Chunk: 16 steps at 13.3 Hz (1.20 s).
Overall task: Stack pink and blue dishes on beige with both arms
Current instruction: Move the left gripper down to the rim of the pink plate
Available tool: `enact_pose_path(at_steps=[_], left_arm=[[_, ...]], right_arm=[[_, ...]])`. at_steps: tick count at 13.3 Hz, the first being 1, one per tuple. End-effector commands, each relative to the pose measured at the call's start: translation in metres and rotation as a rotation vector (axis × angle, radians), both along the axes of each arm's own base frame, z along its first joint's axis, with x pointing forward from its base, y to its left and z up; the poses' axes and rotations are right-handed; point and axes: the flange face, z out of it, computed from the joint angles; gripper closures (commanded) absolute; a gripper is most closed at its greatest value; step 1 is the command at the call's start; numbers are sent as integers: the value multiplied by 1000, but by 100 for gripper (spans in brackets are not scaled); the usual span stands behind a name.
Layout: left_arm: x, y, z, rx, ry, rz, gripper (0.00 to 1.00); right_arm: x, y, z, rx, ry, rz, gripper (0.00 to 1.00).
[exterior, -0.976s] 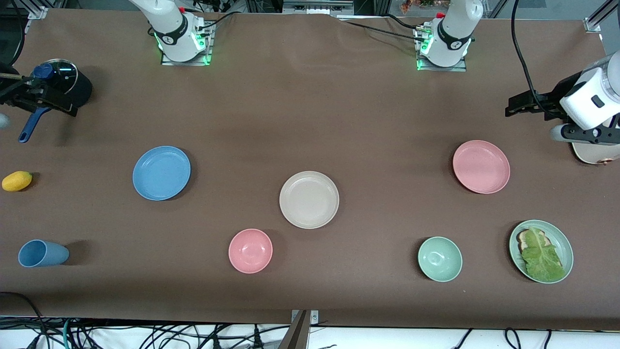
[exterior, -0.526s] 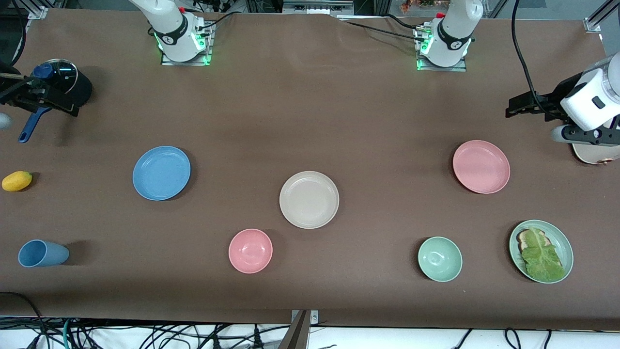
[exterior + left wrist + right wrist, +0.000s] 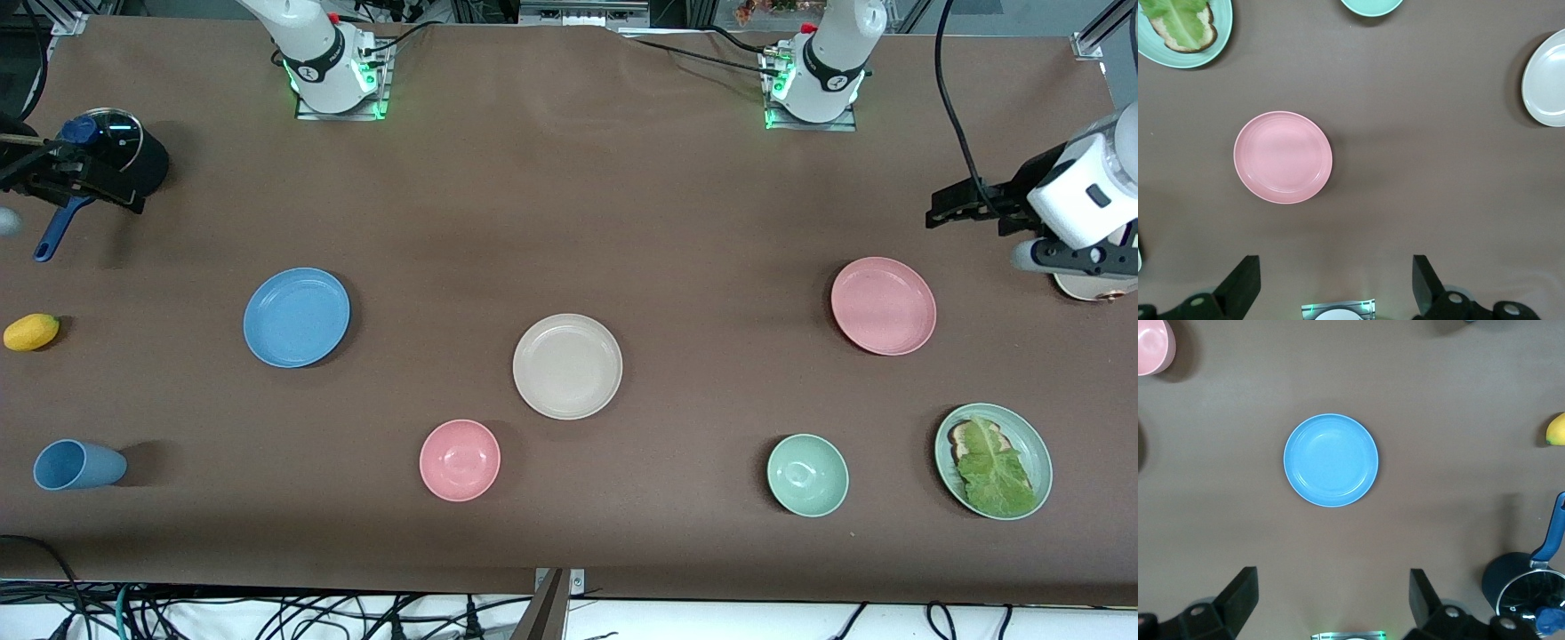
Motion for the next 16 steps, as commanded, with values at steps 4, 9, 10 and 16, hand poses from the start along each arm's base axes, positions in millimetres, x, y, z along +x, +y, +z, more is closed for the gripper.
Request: enact_pose_path(at_steps=[4,9,10,16], left_arm=[[35,-19,-56,7,39,-43,0],[53,-8,-112,64,101,-47,0],[56,-4,-125,64,121,-41,0],[60,35,-158,43,89,-25,0]], right_arm=[[-2,1,4,7,3,5,0],[-2,1,5,6,2,5,0],[-2,1,5,6,2,5,0],[-2,1,5,7,2,6,0]])
